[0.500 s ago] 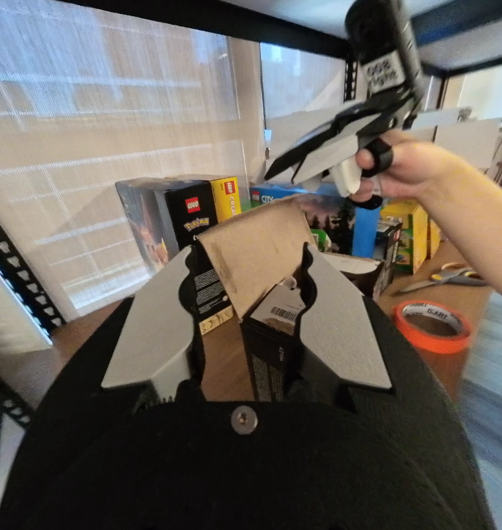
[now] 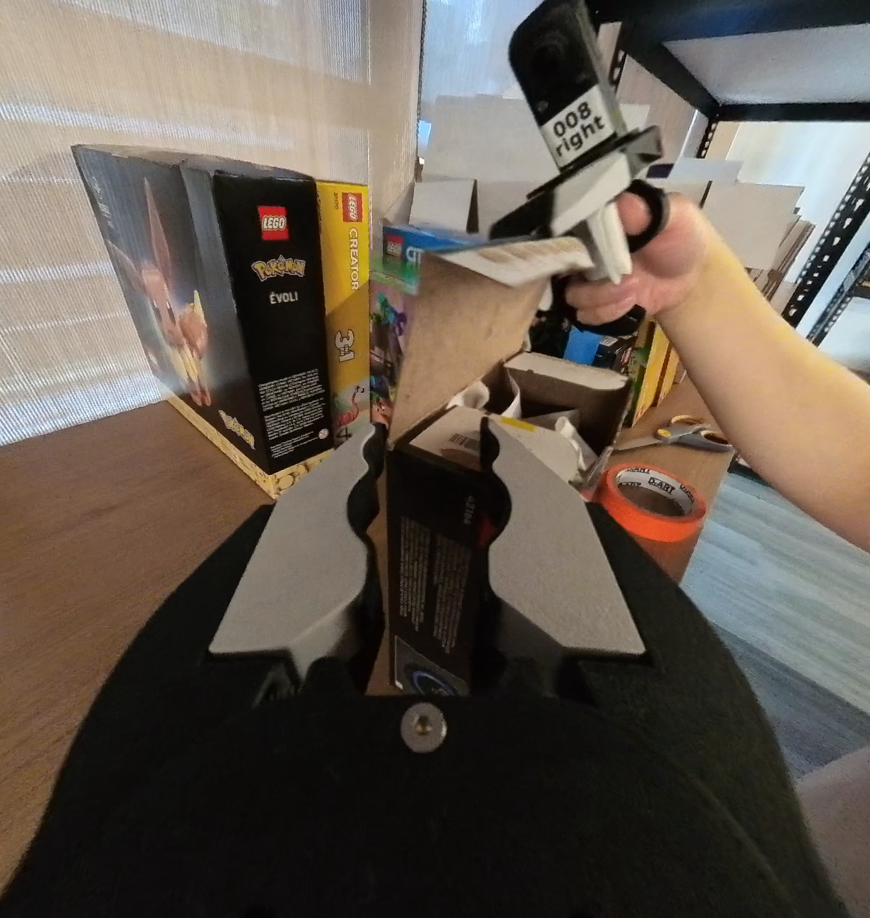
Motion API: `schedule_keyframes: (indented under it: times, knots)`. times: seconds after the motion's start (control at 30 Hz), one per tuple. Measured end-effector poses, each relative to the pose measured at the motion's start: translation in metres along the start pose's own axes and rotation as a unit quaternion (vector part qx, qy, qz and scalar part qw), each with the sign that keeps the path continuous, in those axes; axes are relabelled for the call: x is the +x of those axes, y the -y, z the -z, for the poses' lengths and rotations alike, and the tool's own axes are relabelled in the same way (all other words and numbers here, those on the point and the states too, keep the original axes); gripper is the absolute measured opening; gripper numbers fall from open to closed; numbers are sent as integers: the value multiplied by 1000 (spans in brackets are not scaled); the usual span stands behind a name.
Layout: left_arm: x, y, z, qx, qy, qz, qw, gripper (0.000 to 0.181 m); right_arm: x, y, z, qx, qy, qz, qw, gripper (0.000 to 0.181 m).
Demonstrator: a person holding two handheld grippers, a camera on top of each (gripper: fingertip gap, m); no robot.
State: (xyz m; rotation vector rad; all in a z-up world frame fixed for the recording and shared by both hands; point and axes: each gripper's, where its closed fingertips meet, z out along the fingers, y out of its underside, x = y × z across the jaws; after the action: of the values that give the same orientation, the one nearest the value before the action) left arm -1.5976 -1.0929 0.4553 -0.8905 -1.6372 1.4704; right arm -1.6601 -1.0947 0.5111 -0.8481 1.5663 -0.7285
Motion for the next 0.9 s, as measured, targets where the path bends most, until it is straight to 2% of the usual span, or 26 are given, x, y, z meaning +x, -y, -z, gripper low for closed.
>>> schedule_keyframes:
  times: [0.07, 0.17, 0.23, 0.3, 0.4, 0.47, 0.63, 0.77, 0.9]
  knots:
    - [0, -1, 1, 1, 5, -1, 1000, 36, -11, -16, -2, -27, -3, 52, 998, 28]
    - [4, 4, 10, 9, 32, -19, 999, 38, -17, -38, -5, -60, -53, 145, 986, 29]
    - [11, 6, 21, 3, 77, -77, 994, 40, -19, -45, -5, -61, -89, 191, 976, 25]
    - [10, 6, 34, -15, 148, -148, 978, 47, -20, -47, -5, -61, -116, 228, 965, 22]
    - [10, 9, 47, -45, 213, -200, 955, 54, -18, -55, -6, -83, -140, 282, 946, 24]
    - [9, 10, 52, -58, 231, -222, 946, 56, -17, -58, -7, -88, -142, 281, 945, 24]
    - [8, 9, 53, -58, 220, -208, 951, 54, -17, -58, -5, -77, -133, 273, 950, 25]
    - [1, 6, 55, -73, 242, -220, 942, 54, -16, -58, -5, -71, -130, 274, 950, 26]
    - [-1, 7, 56, -73, 245, -208, 944, 54, -16, -58, -5, -73, -131, 277, 949, 27]
